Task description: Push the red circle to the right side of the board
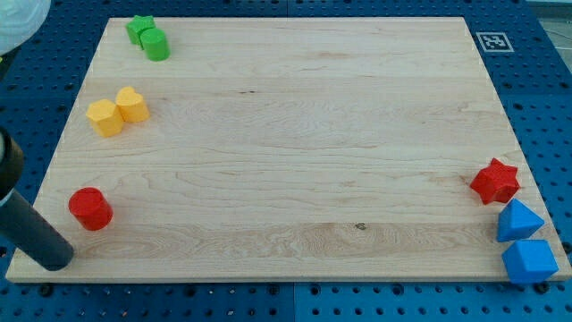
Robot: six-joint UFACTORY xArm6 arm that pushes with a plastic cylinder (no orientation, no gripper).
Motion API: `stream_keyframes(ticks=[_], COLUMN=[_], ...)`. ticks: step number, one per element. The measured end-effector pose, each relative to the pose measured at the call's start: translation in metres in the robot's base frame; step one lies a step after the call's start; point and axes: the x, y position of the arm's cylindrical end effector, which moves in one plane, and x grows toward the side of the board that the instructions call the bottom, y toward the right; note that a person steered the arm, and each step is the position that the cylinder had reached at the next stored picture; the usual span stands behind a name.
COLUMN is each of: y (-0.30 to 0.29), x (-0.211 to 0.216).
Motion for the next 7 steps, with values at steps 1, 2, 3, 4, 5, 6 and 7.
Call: stream_keyframes(ticks=[1, 2, 3, 4, 5, 6, 7], y=[-0.019, -0.034, -0.034, -0.032, 0.000, 0.018, 0.026], x=[-0.001, -0.008, -0.030, -0.041, -0.047, -0.047, -0.049])
